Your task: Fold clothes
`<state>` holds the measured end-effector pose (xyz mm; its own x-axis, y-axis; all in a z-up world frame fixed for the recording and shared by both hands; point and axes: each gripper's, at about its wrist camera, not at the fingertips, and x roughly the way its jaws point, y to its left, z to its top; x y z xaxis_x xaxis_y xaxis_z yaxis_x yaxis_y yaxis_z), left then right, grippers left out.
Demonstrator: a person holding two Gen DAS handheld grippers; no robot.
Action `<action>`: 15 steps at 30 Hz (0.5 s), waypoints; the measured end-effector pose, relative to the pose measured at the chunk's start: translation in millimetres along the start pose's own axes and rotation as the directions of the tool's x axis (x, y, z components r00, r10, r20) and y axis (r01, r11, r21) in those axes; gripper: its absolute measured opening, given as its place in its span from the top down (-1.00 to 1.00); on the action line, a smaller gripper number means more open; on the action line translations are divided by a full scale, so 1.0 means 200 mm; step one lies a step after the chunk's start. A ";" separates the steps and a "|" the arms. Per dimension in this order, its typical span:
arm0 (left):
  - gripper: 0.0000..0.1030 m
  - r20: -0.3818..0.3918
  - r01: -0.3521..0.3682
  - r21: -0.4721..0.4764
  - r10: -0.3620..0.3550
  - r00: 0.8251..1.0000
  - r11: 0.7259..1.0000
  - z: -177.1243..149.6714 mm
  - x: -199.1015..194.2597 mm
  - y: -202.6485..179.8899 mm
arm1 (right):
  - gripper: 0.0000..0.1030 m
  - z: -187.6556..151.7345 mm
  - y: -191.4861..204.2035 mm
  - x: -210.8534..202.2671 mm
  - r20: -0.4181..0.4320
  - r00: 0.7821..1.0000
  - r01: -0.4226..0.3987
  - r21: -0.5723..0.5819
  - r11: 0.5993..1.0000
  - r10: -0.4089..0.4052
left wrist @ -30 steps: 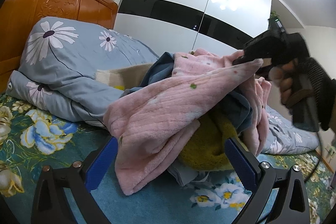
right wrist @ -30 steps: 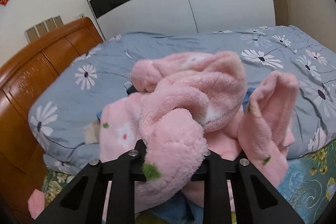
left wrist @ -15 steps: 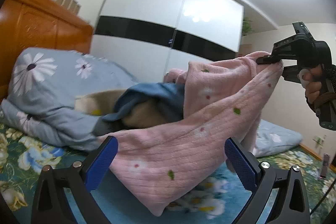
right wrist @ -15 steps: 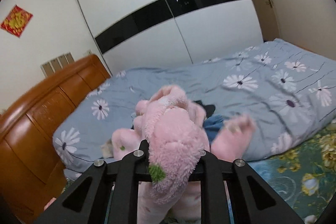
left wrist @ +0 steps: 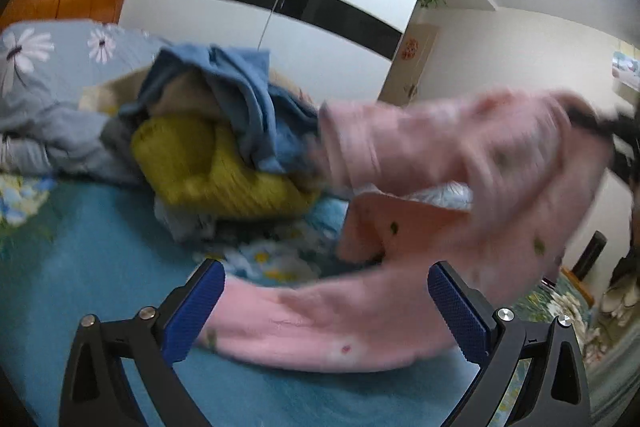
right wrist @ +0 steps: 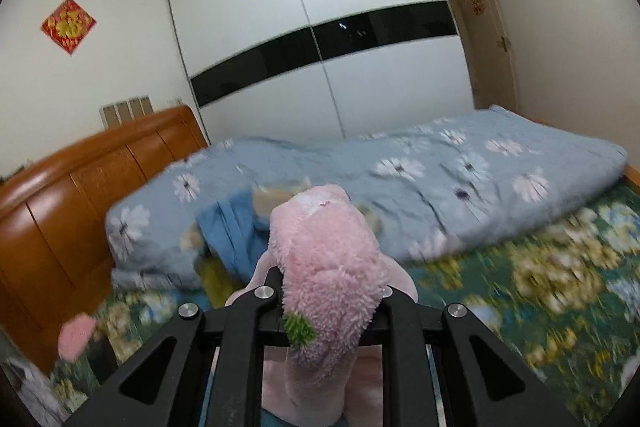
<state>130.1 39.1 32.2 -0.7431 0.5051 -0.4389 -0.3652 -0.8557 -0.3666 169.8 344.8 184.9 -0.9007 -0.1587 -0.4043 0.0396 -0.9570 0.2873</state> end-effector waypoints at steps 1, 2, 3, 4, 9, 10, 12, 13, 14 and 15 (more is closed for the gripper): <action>-1.00 -0.012 -0.001 -0.005 0.001 1.000 1.000 -0.01 0.00 -0.02 | 0.67 -0.08 -0.04 -0.03 -0.015 1.000 0.010 0.002 1.000 -0.010; -1.00 -0.019 -0.002 -0.008 0.001 1.000 1.000 -0.04 -0.01 -0.04 | 0.67 -0.16 -0.07 -0.06 -0.030 0.999 0.019 0.004 1.000 -0.019; -1.00 -0.026 -0.002 -0.012 0.001 1.000 1.000 -0.05 -0.02 -0.06 | 0.67 -0.24 -0.10 -0.09 -0.049 0.998 0.030 0.005 1.000 -0.030; -1.00 -0.034 -0.002 -0.016 0.001 0.999 1.000 -0.07 -0.03 -0.07 | 0.67 -0.33 -0.12 -0.10 -0.069 0.996 0.049 -0.003 0.999 -0.049; -1.00 -0.111 0.011 -0.037 -0.015 0.994 0.999 -0.14 -0.02 -0.18 | 0.65 -0.73 -0.13 -0.17 -0.124 0.991 0.037 -0.023 0.999 -0.040; -1.00 -0.125 0.016 -0.034 -0.021 0.992 0.999 -0.15 -0.02 -0.20 | 0.64 -0.80 -0.13 -0.17 -0.140 0.990 0.008 -0.007 1.000 -0.009; -1.00 -0.156 0.022 -0.021 -0.025 0.987 1.000 -0.17 0.00 -0.26 | 0.63 -0.95 -0.11 -0.17 -0.177 0.984 -0.035 -0.001 0.999 0.034; -1.00 -0.168 0.025 -0.015 -0.028 0.985 1.000 -0.18 0.01 -0.29 | 0.63 -1.01 -0.09 -0.15 -0.200 0.979 -0.042 -0.008 0.999 0.040; -1.00 -0.181 0.028 -0.011 -0.029 0.983 1.000 -0.18 0.02 -0.31 | 0.63 -1.06 -0.07 -0.13 -0.221 0.974 -0.048 -0.019 0.999 0.043; -1.00 -0.195 0.029 -0.008 -0.030 0.980 1.000 -0.19 0.03 -0.33 | 0.62 -1.11 -0.04 -0.11 -0.239 0.970 -0.052 -0.041 0.998 0.040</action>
<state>170.4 103.2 22.8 -0.6084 0.5429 -0.5789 -0.3825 -0.8397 -0.3855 284.8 301.7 -0.9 -0.7692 -0.2504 -0.5879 0.1037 -0.9567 0.2719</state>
